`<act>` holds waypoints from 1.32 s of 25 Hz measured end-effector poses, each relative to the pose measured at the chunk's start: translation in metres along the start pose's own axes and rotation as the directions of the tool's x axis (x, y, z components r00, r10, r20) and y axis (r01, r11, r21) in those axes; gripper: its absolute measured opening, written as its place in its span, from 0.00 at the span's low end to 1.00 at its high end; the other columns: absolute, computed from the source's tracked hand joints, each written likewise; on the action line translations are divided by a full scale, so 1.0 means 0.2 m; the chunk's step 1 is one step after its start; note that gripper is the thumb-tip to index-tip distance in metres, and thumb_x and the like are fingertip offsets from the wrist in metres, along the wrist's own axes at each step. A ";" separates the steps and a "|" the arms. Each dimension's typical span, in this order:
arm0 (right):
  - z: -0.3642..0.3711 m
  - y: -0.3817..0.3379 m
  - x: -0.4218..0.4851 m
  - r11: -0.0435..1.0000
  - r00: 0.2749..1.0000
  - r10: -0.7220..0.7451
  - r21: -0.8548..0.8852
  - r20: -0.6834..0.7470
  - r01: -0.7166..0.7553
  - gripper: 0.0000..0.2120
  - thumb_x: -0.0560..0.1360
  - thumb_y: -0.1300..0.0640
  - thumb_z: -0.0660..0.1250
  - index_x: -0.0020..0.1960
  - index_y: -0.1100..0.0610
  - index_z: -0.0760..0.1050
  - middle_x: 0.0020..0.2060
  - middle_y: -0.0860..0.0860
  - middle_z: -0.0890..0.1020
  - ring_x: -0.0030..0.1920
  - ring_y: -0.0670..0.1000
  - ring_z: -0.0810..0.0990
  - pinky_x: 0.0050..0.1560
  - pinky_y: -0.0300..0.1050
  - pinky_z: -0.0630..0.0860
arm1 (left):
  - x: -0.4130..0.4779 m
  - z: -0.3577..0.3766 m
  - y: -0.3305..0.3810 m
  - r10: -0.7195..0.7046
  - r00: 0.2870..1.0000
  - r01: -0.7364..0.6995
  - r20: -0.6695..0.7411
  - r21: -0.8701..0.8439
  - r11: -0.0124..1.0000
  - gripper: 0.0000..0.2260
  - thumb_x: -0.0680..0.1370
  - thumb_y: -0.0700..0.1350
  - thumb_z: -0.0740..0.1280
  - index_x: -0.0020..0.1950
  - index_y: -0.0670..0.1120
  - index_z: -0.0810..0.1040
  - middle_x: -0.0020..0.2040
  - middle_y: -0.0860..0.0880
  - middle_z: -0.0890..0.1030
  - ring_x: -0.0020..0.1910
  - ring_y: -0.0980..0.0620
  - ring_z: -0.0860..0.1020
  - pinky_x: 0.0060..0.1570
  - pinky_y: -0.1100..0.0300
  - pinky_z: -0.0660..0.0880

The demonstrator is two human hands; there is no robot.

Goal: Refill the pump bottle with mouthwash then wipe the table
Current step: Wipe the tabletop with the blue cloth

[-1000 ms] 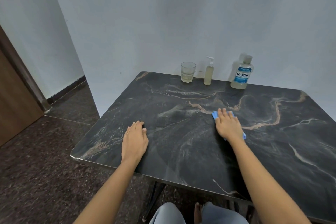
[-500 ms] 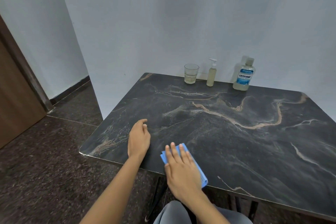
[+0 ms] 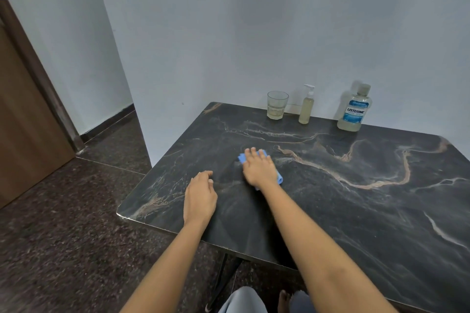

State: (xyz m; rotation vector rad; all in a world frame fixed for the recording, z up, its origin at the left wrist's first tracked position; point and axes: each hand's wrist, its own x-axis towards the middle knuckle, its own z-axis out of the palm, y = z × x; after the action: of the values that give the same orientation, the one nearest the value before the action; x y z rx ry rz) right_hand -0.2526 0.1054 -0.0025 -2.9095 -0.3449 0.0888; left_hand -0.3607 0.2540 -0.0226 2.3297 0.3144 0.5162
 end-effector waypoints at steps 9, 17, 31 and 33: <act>-0.15 0.72 -0.47 0.933 0.929 0.361 0.021 -0.086 -0.361 0.25 0.83 0.52 0.42 0.79 0.55 0.47 0.78 0.52 0.50 0.78 0.54 0.48 0.76 0.51 0.47 | 0.00 -0.01 0.01 0.016 1.000 -0.017 0.004 0.049 0.999 0.14 0.82 0.40 0.55 0.65 0.43 0.75 0.62 0.47 0.78 0.62 0.47 0.74 0.63 0.51 0.69; -0.01 0.23 -1.10 0.977 0.978 0.203 -0.054 -0.053 -0.206 0.28 0.80 0.47 0.35 0.79 0.53 0.42 0.78 0.50 0.45 0.78 0.53 0.43 0.76 0.47 0.41 | -0.03 -0.04 0.02 -0.041 0.997 0.045 0.065 -0.065 0.997 0.14 0.82 0.41 0.55 0.64 0.45 0.74 0.64 0.48 0.77 0.62 0.48 0.74 0.61 0.54 0.70; 0.01 -0.01 -0.43 0.996 0.996 -0.090 0.013 -0.026 0.091 0.26 0.82 0.53 0.49 0.78 0.59 0.49 0.77 0.57 0.53 0.77 0.55 0.52 0.74 0.51 0.50 | 0.04 -0.26 -0.23 0.074 0.986 -0.106 0.152 0.215 0.971 0.15 0.81 0.43 0.57 0.66 0.41 0.72 0.64 0.43 0.76 0.64 0.43 0.73 0.63 0.49 0.69; -0.03 0.16 -0.41 0.998 0.995 0.048 0.052 -0.089 -0.044 0.28 0.81 0.52 0.50 0.77 0.61 0.50 0.77 0.57 0.55 0.77 0.54 0.54 0.74 0.51 0.51 | 0.04 -0.25 -0.24 0.080 0.987 -0.111 0.139 0.226 0.968 0.15 0.81 0.44 0.56 0.67 0.41 0.72 0.67 0.43 0.74 0.66 0.44 0.72 0.65 0.49 0.67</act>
State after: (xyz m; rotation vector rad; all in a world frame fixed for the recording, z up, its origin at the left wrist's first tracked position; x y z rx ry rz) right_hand -0.3252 0.0550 -0.0014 -2.8610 -0.2566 -0.0271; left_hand -0.3802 0.3214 -0.0200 2.6035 0.2113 0.3899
